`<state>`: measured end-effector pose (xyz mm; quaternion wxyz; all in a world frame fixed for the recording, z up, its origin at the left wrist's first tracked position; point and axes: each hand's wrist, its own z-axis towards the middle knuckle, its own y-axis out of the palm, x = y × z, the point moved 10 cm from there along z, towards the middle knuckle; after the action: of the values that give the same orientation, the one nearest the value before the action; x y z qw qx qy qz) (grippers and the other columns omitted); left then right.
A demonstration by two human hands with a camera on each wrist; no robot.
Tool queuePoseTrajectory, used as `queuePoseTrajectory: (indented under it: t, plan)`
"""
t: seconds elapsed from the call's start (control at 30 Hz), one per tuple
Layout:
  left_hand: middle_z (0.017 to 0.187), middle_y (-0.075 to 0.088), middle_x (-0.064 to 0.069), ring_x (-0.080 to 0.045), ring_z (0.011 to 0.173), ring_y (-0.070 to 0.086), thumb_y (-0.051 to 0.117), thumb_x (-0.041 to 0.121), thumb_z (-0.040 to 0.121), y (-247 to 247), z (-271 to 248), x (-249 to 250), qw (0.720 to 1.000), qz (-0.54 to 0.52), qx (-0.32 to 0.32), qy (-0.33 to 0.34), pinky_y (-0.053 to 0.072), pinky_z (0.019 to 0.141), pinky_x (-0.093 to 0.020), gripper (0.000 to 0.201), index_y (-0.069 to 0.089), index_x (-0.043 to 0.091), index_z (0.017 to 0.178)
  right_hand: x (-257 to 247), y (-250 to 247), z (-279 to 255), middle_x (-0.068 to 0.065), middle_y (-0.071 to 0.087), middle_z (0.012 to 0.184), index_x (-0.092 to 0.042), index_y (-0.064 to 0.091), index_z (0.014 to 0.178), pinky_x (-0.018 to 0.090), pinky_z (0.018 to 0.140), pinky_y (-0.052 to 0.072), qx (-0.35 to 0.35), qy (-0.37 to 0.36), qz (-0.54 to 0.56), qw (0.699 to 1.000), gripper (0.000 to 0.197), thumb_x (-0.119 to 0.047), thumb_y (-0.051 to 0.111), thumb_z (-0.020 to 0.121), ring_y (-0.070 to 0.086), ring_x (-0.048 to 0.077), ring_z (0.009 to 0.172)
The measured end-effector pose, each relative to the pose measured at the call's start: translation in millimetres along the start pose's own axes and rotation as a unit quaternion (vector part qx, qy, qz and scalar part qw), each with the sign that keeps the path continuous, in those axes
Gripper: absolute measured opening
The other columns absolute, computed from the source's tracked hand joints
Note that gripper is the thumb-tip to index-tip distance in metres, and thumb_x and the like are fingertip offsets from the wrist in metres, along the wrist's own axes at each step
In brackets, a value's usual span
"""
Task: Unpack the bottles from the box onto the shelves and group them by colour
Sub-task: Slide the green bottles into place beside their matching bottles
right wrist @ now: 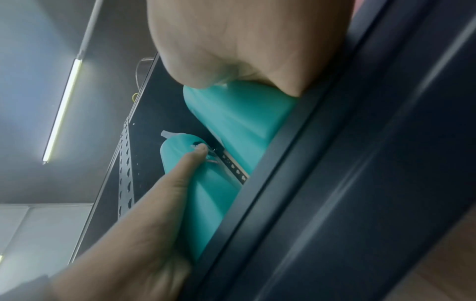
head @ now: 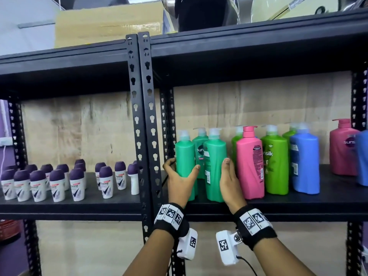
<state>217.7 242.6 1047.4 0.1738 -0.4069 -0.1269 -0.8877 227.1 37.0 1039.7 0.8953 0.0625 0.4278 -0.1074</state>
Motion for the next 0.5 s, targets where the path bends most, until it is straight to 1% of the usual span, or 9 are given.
queuePoseTrajectory:
  t: [0.03,0.07,0.17,0.23,0.3,0.33,0.37,0.43,0.5]
  plan:
    - [0.108,0.066,0.006,-0.003,0.082,0.069,0.085,0.047,0.074,0.8,-1.4,-4.0,1.0,0.006,-0.001,-0.004,0.056,0.074,-0.031,0.07,0.031,0.042,0.118,6.0,0.2,0.6,-0.01,0.037,0.16,-0.032,0.032,0.156,0.0,0.1,0.024,-0.003,0.018,0.009,1.0,0.068,-0.069,0.023,0.099,0.038,-0.014,0.128]
    - [0.108,0.066,0.004,-0.007,0.085,0.069,0.084,0.047,0.075,1.4,-1.8,-6.2,1.0,0.01,-0.002,-0.007,0.057,0.076,-0.034,0.069,0.03,0.042,0.118,10.1,0.4,2.0,-0.011,0.035,0.161,-0.031,0.032,0.157,0.003,0.104,0.022,-0.005,0.028,0.02,0.999,0.07,-0.07,0.025,0.099,0.035,-0.015,0.129]
    - [0.111,0.062,0.003,-0.011,0.089,0.068,0.082,0.052,0.075,2.3,-0.6,-7.8,1.0,0.022,-0.004,-0.009,0.057,0.081,-0.039,0.069,0.03,0.043,0.121,12.5,4.2,6.4,-0.016,0.038,0.159,-0.036,0.034,0.155,0.026,0.122,0.026,-0.031,0.028,0.061,0.997,0.078,-0.08,0.033,0.089,0.038,-0.007,0.138]
    - [0.119,0.054,0.001,-0.011,0.095,0.064,0.08,0.054,0.075,-0.5,-0.4,-7.2,0.999,0.04,0.007,-0.004,0.053,0.084,-0.036,0.069,0.033,0.043,0.123,10.6,9.2,6.4,-0.021,0.039,0.156,-0.04,0.03,0.156,0.031,0.121,0.031,-0.059,0.027,0.075,0.995,0.087,-0.085,0.042,0.083,0.041,-0.008,0.138]
    - [0.123,0.05,-0.002,-0.019,0.101,0.062,0.074,0.058,0.074,-3.0,1.5,-10.6,0.998,0.055,0.013,-0.013,0.051,0.088,-0.037,0.068,0.034,0.043,0.127,9.6,12.4,5.7,-0.032,0.043,0.146,-0.044,0.024,0.157,0.029,0.115,0.036,-0.077,0.038,0.079,0.993,0.097,-0.087,0.056,0.076,0.046,-0.018,0.127]
    - [0.124,0.052,-0.003,-0.021,0.101,0.062,0.07,0.061,0.074,-3.7,2.5,-14.0,0.998,0.058,0.011,-0.027,0.051,0.089,-0.038,0.067,0.035,0.043,0.129,10.0,13.3,5.4,-0.035,0.047,0.139,-0.046,0.027,0.154,0.029,0.112,0.039,-0.083,0.046,0.082,0.992,0.098,-0.086,0.062,0.072,0.05,-0.019,0.121]
    - [0.124,0.054,-0.002,-0.02,0.1,0.063,0.065,0.063,0.073,-4.0,3.4,-17.7,0.997,0.058,0.008,-0.043,0.05,0.088,-0.037,0.068,0.035,0.044,0.131,9.5,14.5,5.1,-0.036,0.054,0.133,-0.046,0.035,0.15,0.028,0.109,0.042,-0.091,0.049,0.083,0.991,0.094,-0.085,0.066,0.07,0.054,-0.017,0.118]
    - [0.123,0.059,0.002,-0.016,0.097,0.063,0.06,0.063,0.074,-5.3,4.3,-22.7,0.997,0.043,0.005,-0.066,0.048,0.086,-0.034,0.068,0.037,0.043,0.135,7.7,17.0,4.7,-0.027,0.066,0.124,-0.047,0.049,0.136,0.032,0.107,0.047,-0.101,0.052,0.079,0.99,0.079,-0.081,0.071,0.069,0.062,-0.007,0.115]
    - [0.119,0.06,0.007,-0.016,0.099,0.063,0.059,0.059,0.075,-8.8,3.9,-24.0,0.997,0.024,0.018,-0.071,0.049,0.088,-0.036,0.061,0.04,0.045,0.131,7.0,17.1,4.5,-0.017,0.069,0.123,-0.039,0.051,0.133,0.039,0.107,0.049,-0.093,0.06,0.075,0.991,0.082,-0.079,0.075,0.065,0.065,0.002,0.115]
